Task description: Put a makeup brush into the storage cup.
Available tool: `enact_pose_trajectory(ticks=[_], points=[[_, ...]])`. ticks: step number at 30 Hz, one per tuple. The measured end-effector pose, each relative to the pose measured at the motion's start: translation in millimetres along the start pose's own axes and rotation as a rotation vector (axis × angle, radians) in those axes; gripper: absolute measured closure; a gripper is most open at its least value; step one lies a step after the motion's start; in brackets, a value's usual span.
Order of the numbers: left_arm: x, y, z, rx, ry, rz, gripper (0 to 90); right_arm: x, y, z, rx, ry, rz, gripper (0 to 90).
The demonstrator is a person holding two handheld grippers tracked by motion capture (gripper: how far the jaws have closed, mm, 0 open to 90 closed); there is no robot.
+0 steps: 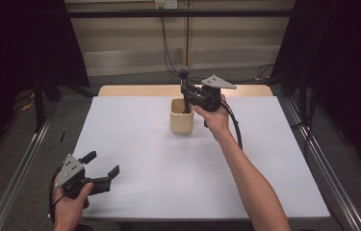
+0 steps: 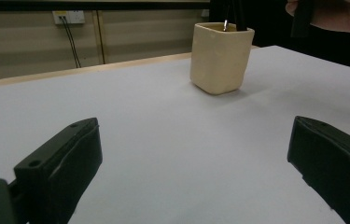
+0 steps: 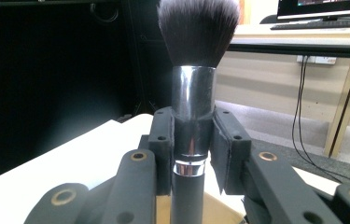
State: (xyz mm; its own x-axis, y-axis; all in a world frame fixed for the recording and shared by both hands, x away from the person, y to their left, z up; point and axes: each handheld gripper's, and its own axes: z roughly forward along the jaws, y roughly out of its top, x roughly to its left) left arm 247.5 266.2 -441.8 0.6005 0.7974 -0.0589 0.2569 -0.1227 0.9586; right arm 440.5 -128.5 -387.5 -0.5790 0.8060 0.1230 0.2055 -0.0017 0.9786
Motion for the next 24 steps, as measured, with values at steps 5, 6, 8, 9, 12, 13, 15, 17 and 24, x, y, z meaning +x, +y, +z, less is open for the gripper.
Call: enact_pose_trajectory(ticks=[5,6,8,9,12,13,15,17,24], points=[[0.2,-0.2,-0.2,-0.002,-0.003,-0.003,3.0,-0.6,-6.4,0.5,0.01,-0.002,0.001,71.7],[0.3,-0.3,-0.2,-0.002,-0.002,-0.003,3.0,-1.4,-8.0,0.4,0.01,-0.004,0.006,71.6],[0.4,-0.3,-0.2,-0.001,-0.002,-0.003,3.1,-2.5,-9.8,-0.3,0.017,-0.007,0.006,71.6],[0.5,-0.2,-0.2,-0.002,-0.002,-0.002,3.1,-2.8,-10.4,-0.5,0.015,-0.005,0.004,71.6],[0.3,-0.1,-0.2,-0.001,-0.002,-0.001,3.0,-2.4,-11.7,-1.1,0.017,-0.006,0.008,71.7],[0.0,0.0,-0.3,-0.002,-0.001,-0.001,3.0,-2.6,-12.5,-1.1,0.018,-0.008,0.006,71.6],[-0.3,0.2,-0.6,-0.004,-0.001,0.004,3.0,-2.8,-14.6,-1.5,0.025,-0.008,0.01,71.7],[-0.4,0.2,-0.6,-0.003,-0.001,0.006,3.0,-3.3,-17.1,-2.0,0.021,-0.007,0.016,71.6],[0.0,-0.3,-0.2,-0.003,0.002,0.001,3.0,-3.6,-23.6,-1.7,0.031,-0.011,0.016,71.6]])
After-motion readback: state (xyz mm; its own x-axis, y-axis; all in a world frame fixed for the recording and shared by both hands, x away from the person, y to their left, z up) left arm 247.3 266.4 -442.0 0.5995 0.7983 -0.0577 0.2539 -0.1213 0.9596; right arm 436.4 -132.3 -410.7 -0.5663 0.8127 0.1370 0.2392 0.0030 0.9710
